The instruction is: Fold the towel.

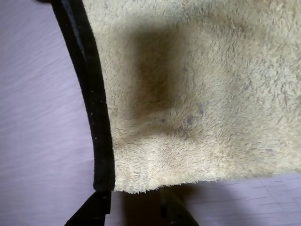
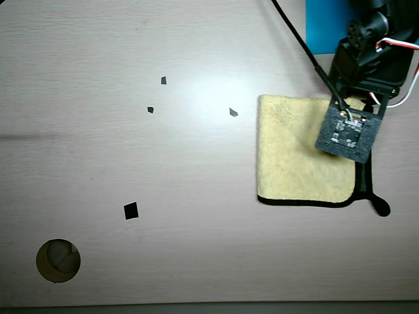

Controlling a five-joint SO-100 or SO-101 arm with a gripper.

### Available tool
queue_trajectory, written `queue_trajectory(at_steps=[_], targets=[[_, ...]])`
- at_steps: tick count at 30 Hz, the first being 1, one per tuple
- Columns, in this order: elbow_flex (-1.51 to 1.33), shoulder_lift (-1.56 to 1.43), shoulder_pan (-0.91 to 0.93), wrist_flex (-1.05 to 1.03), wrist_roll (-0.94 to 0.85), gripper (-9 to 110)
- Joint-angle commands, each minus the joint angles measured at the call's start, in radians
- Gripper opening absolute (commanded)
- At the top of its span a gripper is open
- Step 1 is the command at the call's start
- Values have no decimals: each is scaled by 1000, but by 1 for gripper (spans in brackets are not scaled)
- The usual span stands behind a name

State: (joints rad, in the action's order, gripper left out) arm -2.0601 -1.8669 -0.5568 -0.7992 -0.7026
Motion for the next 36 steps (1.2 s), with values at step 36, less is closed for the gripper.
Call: queue_trajectory(at_steps=[36], targets=[[-38, -186, 239, -178, 158, 2]])
